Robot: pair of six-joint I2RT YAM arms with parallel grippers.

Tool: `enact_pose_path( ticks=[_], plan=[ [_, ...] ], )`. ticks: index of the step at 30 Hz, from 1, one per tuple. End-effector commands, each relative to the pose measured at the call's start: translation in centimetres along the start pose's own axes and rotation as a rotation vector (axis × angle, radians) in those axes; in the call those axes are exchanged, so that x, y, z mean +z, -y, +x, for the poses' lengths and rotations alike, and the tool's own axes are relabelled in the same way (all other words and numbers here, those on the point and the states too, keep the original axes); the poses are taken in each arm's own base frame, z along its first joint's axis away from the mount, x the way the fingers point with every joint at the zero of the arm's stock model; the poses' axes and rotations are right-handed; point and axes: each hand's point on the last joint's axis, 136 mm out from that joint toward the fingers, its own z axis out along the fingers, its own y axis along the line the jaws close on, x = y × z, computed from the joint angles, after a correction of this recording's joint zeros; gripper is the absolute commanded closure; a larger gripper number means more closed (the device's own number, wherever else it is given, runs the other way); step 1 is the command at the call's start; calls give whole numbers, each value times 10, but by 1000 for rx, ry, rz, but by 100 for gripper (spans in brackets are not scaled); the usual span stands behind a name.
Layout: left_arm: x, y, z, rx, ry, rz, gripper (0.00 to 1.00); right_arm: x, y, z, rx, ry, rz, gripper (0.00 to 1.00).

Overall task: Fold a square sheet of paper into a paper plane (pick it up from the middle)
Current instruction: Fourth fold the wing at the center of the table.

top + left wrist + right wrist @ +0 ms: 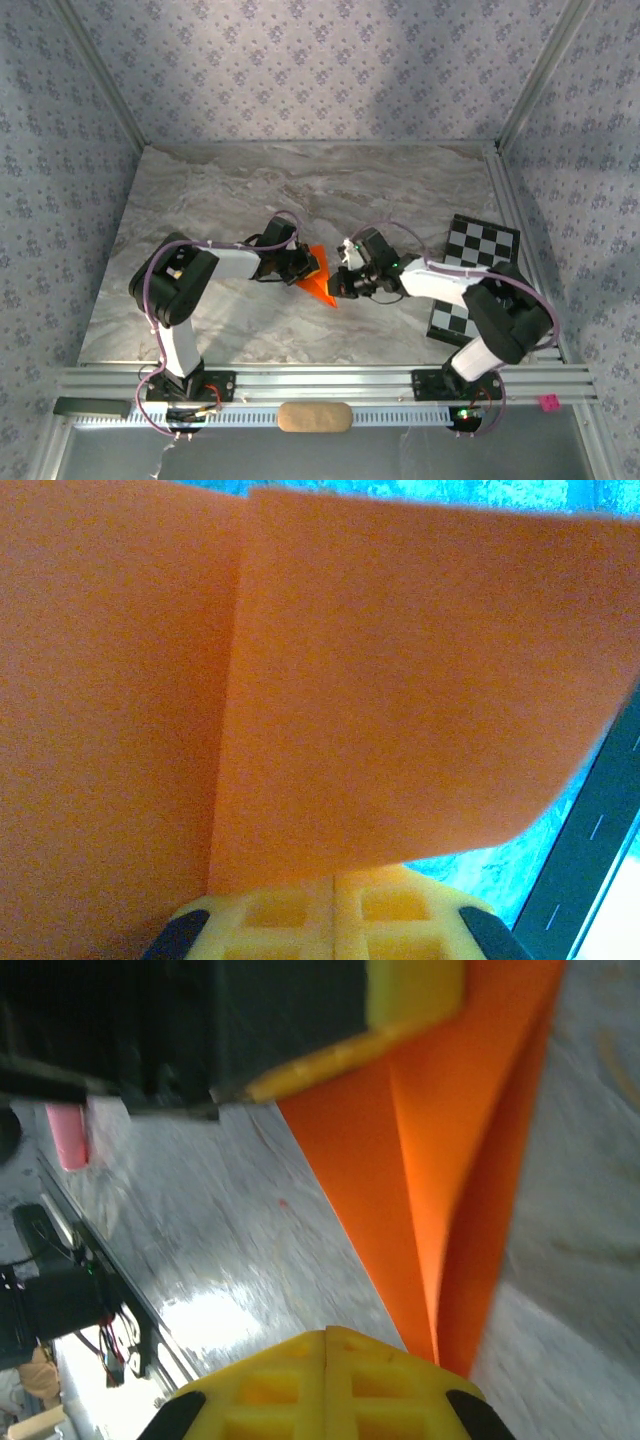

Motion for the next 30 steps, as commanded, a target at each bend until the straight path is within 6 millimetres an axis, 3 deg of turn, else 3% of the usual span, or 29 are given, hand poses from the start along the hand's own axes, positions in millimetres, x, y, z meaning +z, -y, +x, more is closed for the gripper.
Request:
enact_pose_path(
  ticks=[1,6,12,21,30],
  plan=[
    [4,-25,-1,-21,15,-84,92,13,-11,-7,13,-24,-31,97],
    [5,-26,-1,-21,12,-86,92,28,9,-7,56,-42,25,97],
    [4,-26,-1,-21,14,-86,92,33,32,17,99,-86,60,98],
    [4,-25,-1,-20,15,-88,92,28,49,42,136,-108,77,98],
    [2,-29,-3,-30,26,-98,92,22,52,59,154,-114,66,97]
  ],
)
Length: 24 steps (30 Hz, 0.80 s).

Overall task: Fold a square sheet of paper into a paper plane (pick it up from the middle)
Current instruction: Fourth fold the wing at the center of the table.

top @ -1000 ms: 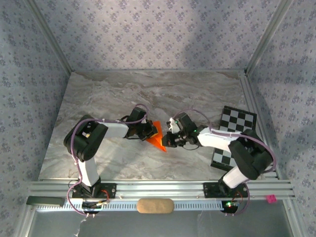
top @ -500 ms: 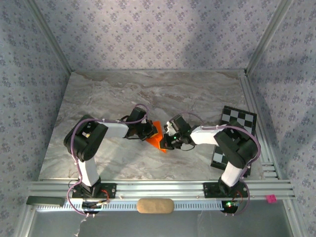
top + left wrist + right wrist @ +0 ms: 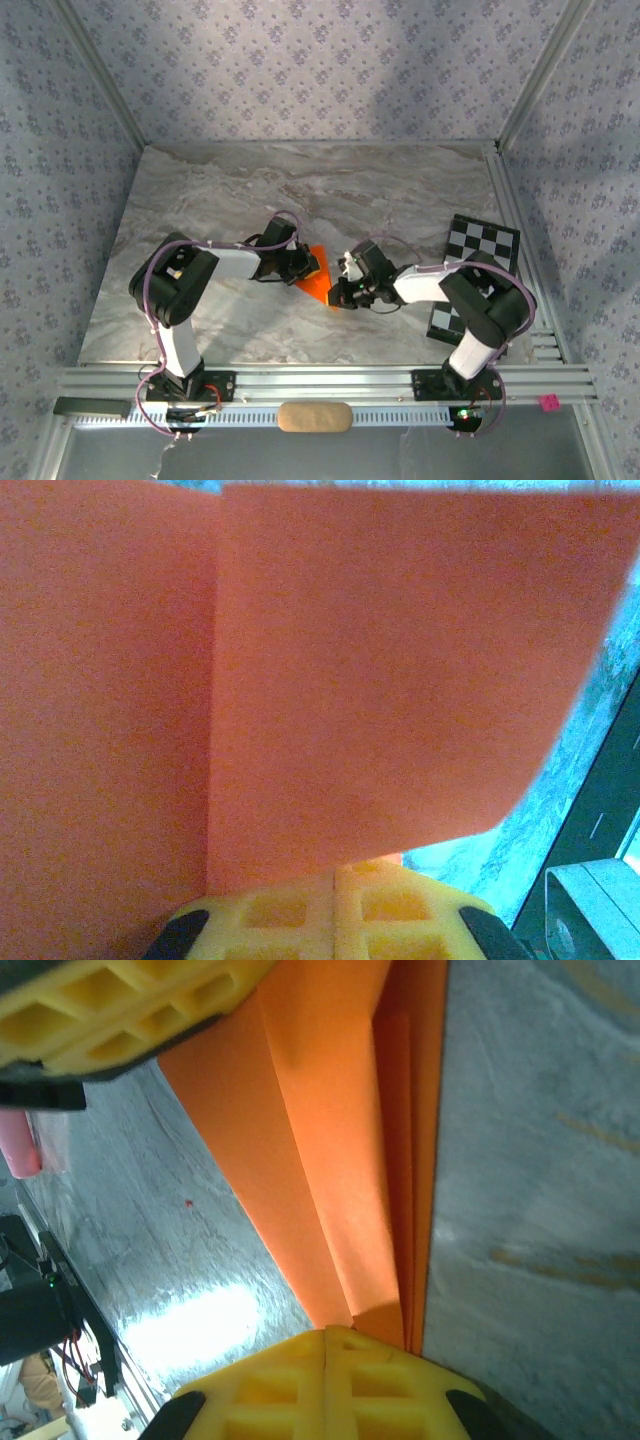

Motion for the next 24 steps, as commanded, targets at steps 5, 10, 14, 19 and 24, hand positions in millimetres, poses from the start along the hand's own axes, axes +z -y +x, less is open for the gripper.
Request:
enact_pose_path(
  ticks=[5,10,14,19,24],
  plan=[
    [2,-31,-3,-36,28,-99,92,-8,26,45,79,-99,76,97],
    [2,-28,-3,-32,24,-86,92,-21,18,43,59,-79,78,97],
    [2,-29,-1,-31,22,-87,92,-38,-20,19,-7,-3,-4,96],
    [3,-29,-1,-30,20,-87,92,-40,-36,-13,-25,43,-8,96],
    [2,-28,0,-25,17,-87,92,-20,-44,-37,2,41,-5,97]
  ],
)
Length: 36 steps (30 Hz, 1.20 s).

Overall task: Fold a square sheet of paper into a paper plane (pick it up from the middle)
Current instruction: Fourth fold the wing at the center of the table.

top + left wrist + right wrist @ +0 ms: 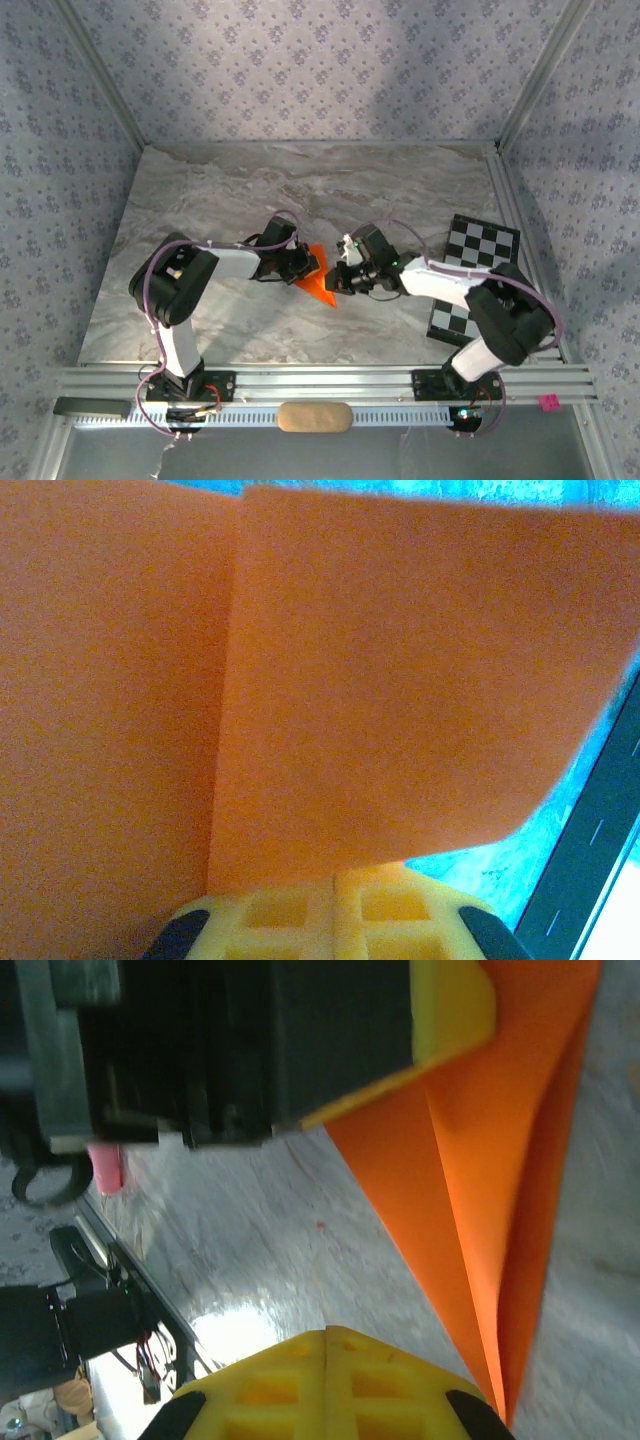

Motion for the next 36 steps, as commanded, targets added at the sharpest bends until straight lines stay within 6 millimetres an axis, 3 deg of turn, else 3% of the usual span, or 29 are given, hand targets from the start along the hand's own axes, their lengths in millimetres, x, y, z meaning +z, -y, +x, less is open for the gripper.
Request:
enact_pose_path(
  ticks=[1,11,15,27,30,36],
  plan=[
    [2,-28,2,-26,6,-90,92,13,5,-7,38,-14,31,97],
    [4,-29,3,-26,2,-88,92,31,30,-13,104,-27,78,97],
    [4,-28,3,-25,4,-86,92,32,50,-4,148,-42,102,97],
    [3,-27,1,-24,7,-85,92,31,81,32,228,-90,144,98],
    [3,-27,1,-25,8,-86,92,27,74,27,211,-75,135,98],
    [3,-28,2,-25,10,-89,92,16,28,0,103,-28,46,98]
  ],
)
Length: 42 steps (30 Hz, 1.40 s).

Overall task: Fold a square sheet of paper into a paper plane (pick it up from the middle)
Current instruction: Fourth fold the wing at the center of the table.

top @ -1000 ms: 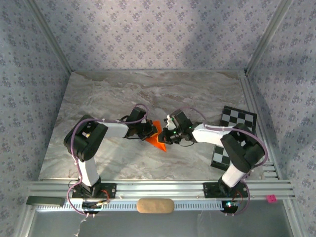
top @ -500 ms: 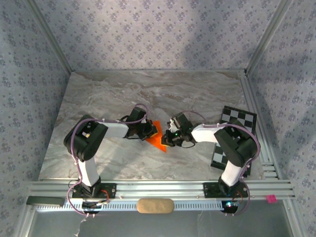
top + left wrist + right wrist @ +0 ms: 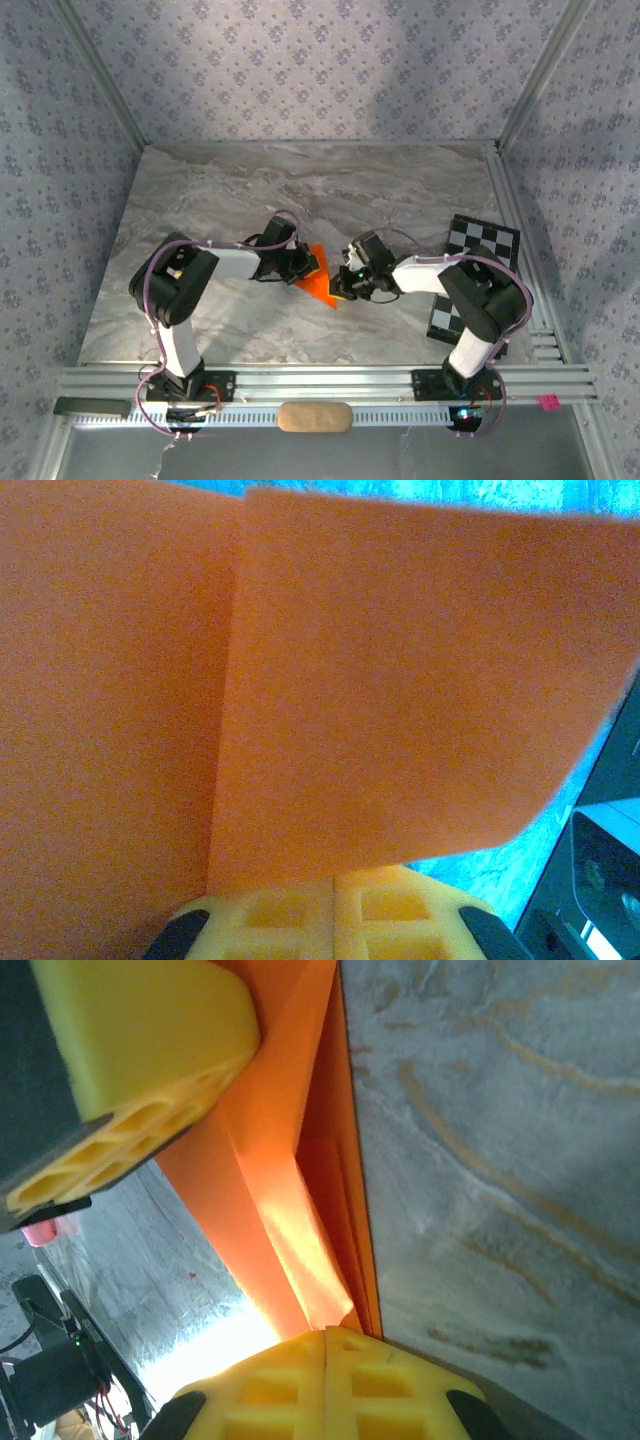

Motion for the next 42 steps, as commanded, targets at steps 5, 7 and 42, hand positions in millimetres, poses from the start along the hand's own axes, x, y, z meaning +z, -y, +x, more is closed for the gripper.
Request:
enact_pose_path(
  ticks=[5,7,42],
  plan=[
    [3,-29,2,-25,9,-91,92,-6,-44,-9,-90,-4,-60,98],
    [3,-27,2,-23,7,-87,92,0,-42,-11,-83,-14,-47,98],
    [-20,41,26,155,-59,80,90,18,41,20,100,-53,67,100]
  ],
)
